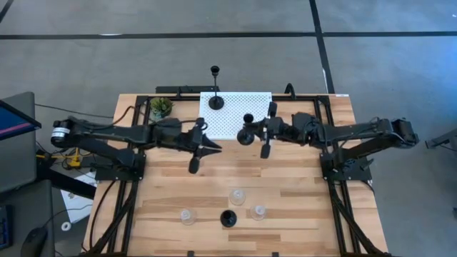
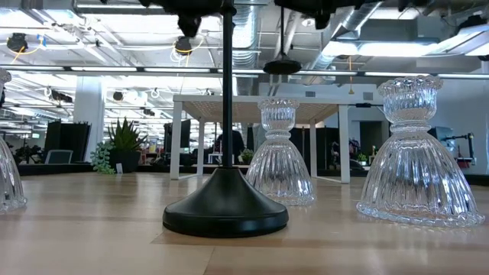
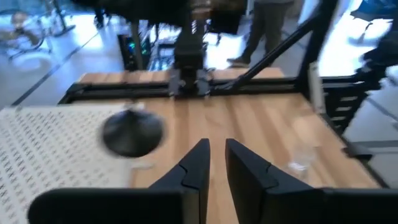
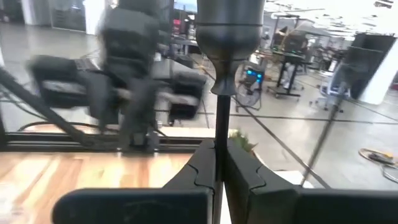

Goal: Pick & Place candle stick holders
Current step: Put the top black candle holder on the shelf

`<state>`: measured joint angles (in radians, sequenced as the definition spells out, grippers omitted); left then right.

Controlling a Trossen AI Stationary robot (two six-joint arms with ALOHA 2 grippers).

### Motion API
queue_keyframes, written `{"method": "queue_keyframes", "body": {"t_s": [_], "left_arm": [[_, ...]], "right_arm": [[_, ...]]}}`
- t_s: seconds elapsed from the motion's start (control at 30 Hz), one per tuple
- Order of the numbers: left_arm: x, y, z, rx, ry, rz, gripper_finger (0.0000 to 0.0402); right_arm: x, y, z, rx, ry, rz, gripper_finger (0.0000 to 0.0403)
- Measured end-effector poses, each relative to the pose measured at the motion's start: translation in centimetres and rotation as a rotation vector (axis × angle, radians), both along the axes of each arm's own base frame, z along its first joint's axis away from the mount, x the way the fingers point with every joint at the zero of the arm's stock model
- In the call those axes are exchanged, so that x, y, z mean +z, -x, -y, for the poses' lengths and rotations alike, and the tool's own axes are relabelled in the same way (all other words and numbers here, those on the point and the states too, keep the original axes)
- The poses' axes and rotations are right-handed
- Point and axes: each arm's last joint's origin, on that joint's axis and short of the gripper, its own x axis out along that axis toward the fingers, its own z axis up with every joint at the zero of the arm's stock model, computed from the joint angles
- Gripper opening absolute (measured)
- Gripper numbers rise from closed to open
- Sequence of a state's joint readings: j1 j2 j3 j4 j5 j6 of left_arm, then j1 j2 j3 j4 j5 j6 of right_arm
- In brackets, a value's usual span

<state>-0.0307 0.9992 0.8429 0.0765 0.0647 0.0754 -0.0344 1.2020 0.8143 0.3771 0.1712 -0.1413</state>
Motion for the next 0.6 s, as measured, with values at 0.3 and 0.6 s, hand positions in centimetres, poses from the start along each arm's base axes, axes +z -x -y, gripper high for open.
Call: {"method": "queue_keyframes", "body": {"t_s": [0.3,0.6], "left_arm": [[-2.0,3.9,2.5,-0.042,-0.036,0.04,0.0007],[-4.3,4.9,3.1,-0.04,-0.024,0.069,0.0006]], "right_arm": [[-0.6,-0.4,5.2,0.022,-0.051,0.036,0.0001],[-0.3,0.4,8.9,-0.031,-0.062,0.106,0.0]]}}
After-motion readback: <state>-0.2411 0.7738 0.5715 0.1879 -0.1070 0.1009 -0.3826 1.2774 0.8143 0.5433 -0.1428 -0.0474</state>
